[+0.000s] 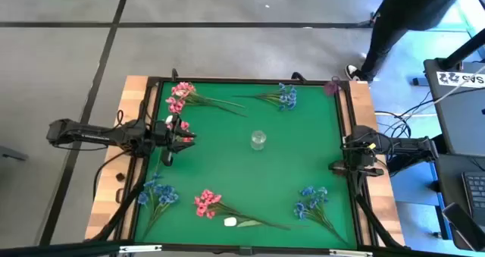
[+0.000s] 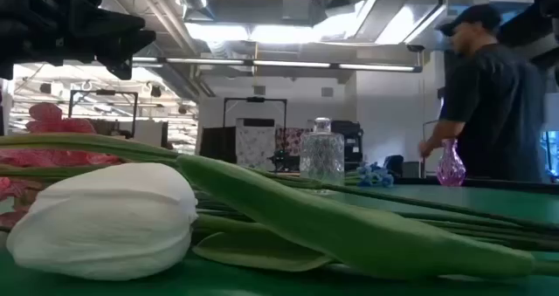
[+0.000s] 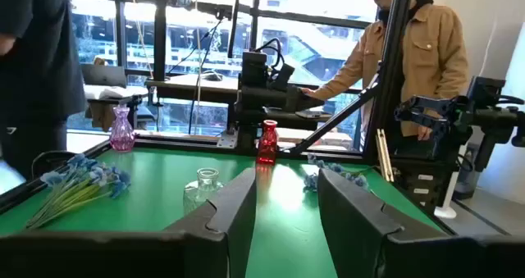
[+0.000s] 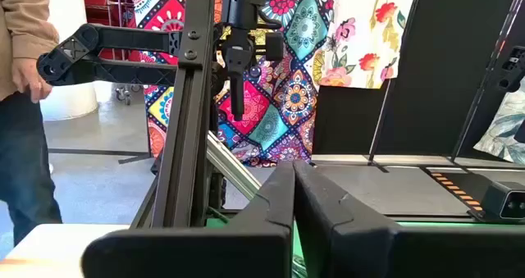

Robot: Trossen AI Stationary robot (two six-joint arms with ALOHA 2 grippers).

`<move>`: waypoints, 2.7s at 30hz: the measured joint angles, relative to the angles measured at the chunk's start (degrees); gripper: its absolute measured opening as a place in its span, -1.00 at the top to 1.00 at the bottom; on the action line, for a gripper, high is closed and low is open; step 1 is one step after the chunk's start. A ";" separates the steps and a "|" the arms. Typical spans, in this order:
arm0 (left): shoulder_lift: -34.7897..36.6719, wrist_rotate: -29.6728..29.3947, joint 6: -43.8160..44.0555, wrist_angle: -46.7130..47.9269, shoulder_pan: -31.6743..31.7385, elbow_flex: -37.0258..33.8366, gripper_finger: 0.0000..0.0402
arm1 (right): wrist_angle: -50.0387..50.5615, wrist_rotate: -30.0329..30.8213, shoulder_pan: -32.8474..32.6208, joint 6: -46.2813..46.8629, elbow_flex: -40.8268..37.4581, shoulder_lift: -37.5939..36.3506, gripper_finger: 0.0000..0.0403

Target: Sort flowers into vase by color

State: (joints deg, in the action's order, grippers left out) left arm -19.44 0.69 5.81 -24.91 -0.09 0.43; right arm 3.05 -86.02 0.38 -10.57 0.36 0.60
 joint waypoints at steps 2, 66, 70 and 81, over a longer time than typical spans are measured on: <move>0.00 0.02 0.01 0.00 0.01 0.00 0.37 | 0.00 0.00 0.00 0.00 0.00 0.00 0.96; 0.00 0.06 -6.51 -2.09 0.01 0.00 0.37 | 0.02 0.00 0.00 0.00 0.00 0.02 0.96; 0.02 0.27 8.06 -11.48 0.01 0.00 0.37 | 0.02 0.00 -0.01 0.00 0.00 0.02 0.96; 0.00 2.92 34.53 -43.27 -0.01 0.00 0.37 | 0.02 0.00 0.00 0.00 0.00 0.02 0.96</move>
State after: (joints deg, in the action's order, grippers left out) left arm -19.44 3.61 40.34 -68.17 -0.10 0.43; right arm 3.07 -86.02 0.38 -10.57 0.36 0.62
